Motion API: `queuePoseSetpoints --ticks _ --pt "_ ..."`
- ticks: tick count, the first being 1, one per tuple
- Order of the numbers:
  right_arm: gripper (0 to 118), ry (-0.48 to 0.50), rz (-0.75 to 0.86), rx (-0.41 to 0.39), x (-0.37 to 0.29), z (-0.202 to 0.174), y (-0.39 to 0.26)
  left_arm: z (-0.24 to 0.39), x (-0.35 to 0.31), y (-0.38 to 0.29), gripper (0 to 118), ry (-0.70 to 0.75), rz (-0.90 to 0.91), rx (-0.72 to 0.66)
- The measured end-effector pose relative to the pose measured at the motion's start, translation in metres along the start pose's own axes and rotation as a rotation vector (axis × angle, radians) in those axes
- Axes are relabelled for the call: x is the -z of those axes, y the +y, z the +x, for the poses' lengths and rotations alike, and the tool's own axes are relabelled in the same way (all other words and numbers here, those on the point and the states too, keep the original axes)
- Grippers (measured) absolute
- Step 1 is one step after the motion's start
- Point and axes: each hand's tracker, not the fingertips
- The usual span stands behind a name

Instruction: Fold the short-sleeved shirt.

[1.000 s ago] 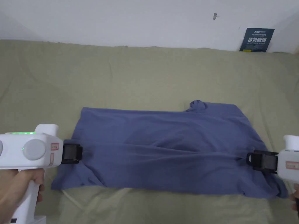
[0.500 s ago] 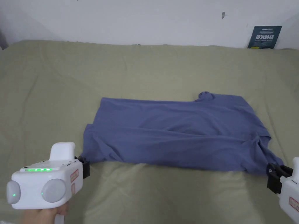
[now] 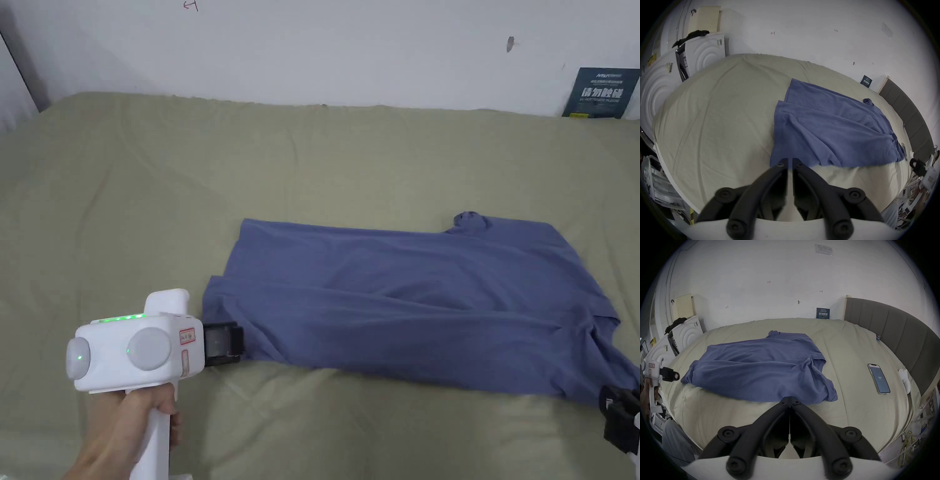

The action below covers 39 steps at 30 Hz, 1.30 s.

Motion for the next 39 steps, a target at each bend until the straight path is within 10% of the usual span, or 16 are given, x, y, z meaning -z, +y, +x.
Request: queuePoseSetpoints --ticks 8,11,12,23,24,26,29,34,35,37,39 --pt "2 0.000 -0.071 0.013 0.022 0.010 -0.002 0.018 0.029 0.007 104 0.033 -0.049 0.045" --pt "2 0.002 -0.089 0.011 0.032 0.018 -0.007 0.011 0.035 0.008 45 0.106 -0.029 0.089" --pt "2 0.012 -0.096 0.014 0.034 0.020 -0.008 0.012 0.033 0.010 0 0.086 -0.017 0.098" --pt "6 -0.010 -0.120 0.046 0.043 0.045 0.001 0.024 0.000 0.013 0 0.077 0.000 0.136" --pt "29 -0.015 -0.125 0.049 0.046 0.049 0.003 0.026 -0.002 0.015 0 0.077 -0.002 0.141" --pt "39 -0.032 -0.131 0.055 0.052 0.055 0.009 0.031 -0.007 0.015 0 0.078 0.002 0.163" --pt "118 0.014 -0.198 0.098 0.069 0.062 0.015 0.032 -0.008 0.019 0 0.073 -0.009 0.176" --pt "112 0.040 -0.266 0.117 0.096 0.070 0.030 0.024 0.007 0.025 0 0.083 -0.008 0.174" --pt "92 0.046 -0.246 0.117 0.091 0.065 0.030 0.024 0.009 0.026 0 0.084 -0.012 0.176" --pt "8 0.027 -0.256 0.085 0.090 0.062 0.033 0.023 0.013 0.028 0 0.089 -0.026 0.186" --pt "8 0.037 -0.250 0.084 0.100 0.064 0.030 0.025 0.011 0.022 0 0.091 -0.029 0.184"
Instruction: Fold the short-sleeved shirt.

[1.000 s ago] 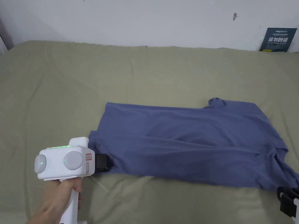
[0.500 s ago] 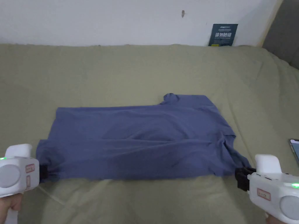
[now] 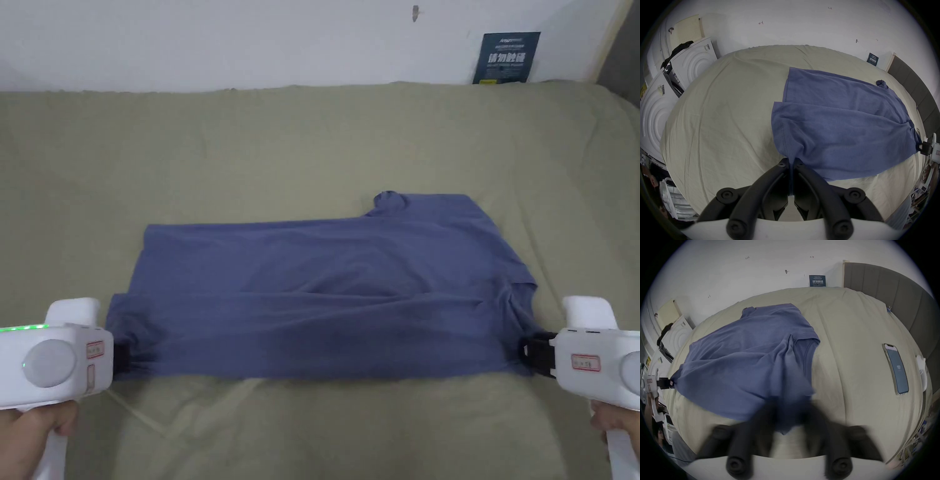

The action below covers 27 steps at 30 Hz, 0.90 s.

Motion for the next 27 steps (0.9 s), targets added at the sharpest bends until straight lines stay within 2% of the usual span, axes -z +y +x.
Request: queuePoseSetpoints --ticks 2,4,8,14,19,20,27 --pt "8 0.001 0.006 -0.013 -0.003 -0.001 -0.002 -0.003 -0.001 -0.001 0 -0.002 -0.001 -0.005" --pt "8 -0.028 0.032 0.001 -0.016 -0.002 -0.006 -0.002 -0.007 -0.004 0 0.001 -0.003 -0.001" --pt "8 -0.005 0.028 0.034 -0.032 0.007 -0.005 -0.008 -0.011 -0.005 0 -0.007 0.003 -0.013" --pt "8 -0.025 0.060 0.011 -0.066 0.001 -0.012 -0.014 -0.029 -0.015 0 -0.007 0.010 -0.006" --pt "8 -0.016 0.037 0.018 -0.076 0.009 -0.031 -0.014 -0.057 -0.047 0 -0.024 -0.012 -0.018" --pt "8 0.002 0.026 -0.013 -0.077 0.007 -0.037 -0.015 -0.064 -0.057 0 -0.026 -0.010 -0.016" --pt "8 0.042 -0.012 0.010 -0.107 0.006 -0.091 -0.026 -0.093 -0.111 0 -0.035 -0.011 -0.063"
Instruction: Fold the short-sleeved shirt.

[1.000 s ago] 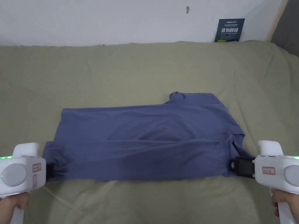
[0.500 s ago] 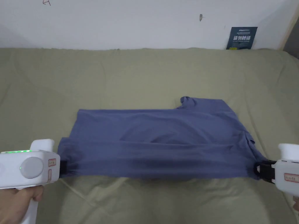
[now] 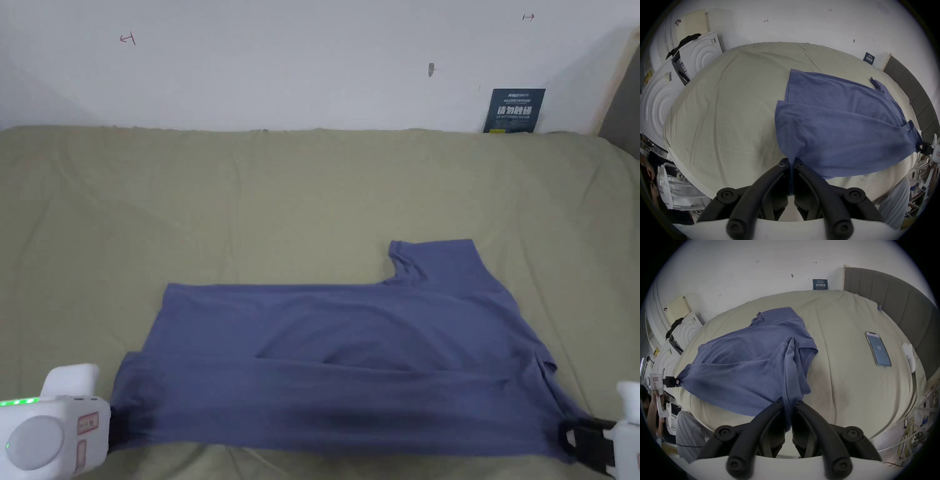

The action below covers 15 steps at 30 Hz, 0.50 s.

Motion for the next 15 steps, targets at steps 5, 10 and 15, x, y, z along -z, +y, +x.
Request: queuePoseSetpoints --ticks 5,10,15 --pt "8 -0.001 -0.003 0.030 -0.007 0.003 -0.024 -0.005 -0.010 -0.018 0 -0.003 -0.006 -0.011" --pt "15 -0.023 -0.011 0.048 0.005 0.004 -0.024 -0.002 -0.001 -0.015 1 0.007 -0.012 0.002" --pt "118 -0.080 -0.004 0.099 0.007 0.010 -0.026 -0.006 0.005 -0.019 110 -0.009 -0.018 0.021"
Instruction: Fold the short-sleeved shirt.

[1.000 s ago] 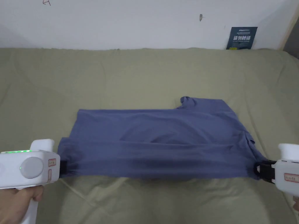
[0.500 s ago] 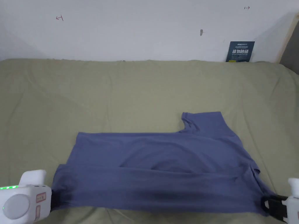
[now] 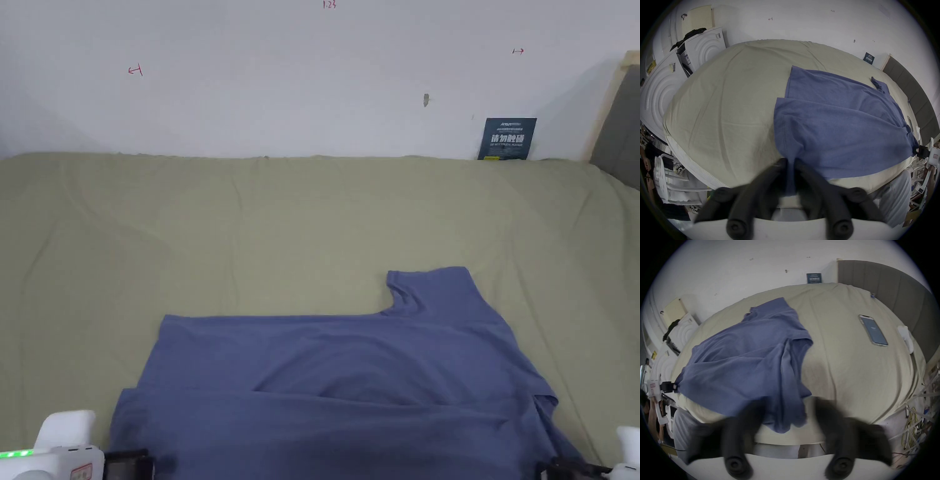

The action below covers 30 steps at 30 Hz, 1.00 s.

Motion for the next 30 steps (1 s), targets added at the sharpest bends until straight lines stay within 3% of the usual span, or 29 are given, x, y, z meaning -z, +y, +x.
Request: queuePoseSetpoints --ticks 6,8,9,10,11,12,15,19,20,21,22,23,24,30 --pt "118 0.020 0.050 0.039 -0.017 -0.002 0.022 -0.001 -0.026 0.018 110 0.027 0.083 0.039" --pt "108 0.037 0.120 0.027 -0.021 -0.010 0.033 0.003 -0.028 0.031 105 0.015 0.108 0.023" --pt "82 0.040 0.153 0.002 -0.023 -0.015 0.041 0.013 -0.029 0.042 91 -0.002 0.121 0.031" --pt "50 0.048 0.165 -0.012 -0.023 -0.020 0.047 0.017 -0.027 0.049 68 -0.007 0.121 0.041" --pt "16 0.046 0.167 -0.038 -0.019 -0.025 0.056 0.022 -0.023 0.058 36 -0.003 0.125 0.050" --pt "1 0.040 0.196 -0.048 -0.014 -0.030 0.064 0.031 -0.014 0.068 0 0.007 0.124 0.055" --pt "1 0.080 0.170 -0.047 -0.002 -0.038 0.085 0.037 -0.004 0.097 0 0.022 0.151 0.067" --pt "1 0.065 0.181 -0.082 0.012 -0.050 0.108 0.038 0.032 0.144 0 -0.013 0.137 0.032" --pt "1 0.065 0.178 -0.081 0.017 -0.052 0.115 0.038 0.042 0.156 7 -0.015 0.137 0.029" --pt "1 0.065 0.172 -0.089 0.022 -0.055 0.121 0.027 0.072 0.175 48 -0.017 0.139 0.023" --pt "1 0.065 0.168 -0.098 0.024 -0.057 0.124 0.027 0.083 0.185 98 0.000 0.136 0.025" --pt "1 0.062 0.164 -0.101 0.029 -0.059 0.128 0.023 0.099 0.198 118 0.018 0.110 0.035" --pt "1 0.059 0.157 -0.104 0.035 -0.060 0.133 0.018 0.115 0.208 112 0.046 0.041 0.039" --pt "1 0.054 0.127 -0.094 0.060 -0.062 0.141 0.031 0.163 0.225 110 0.099 -0.008 0.034"
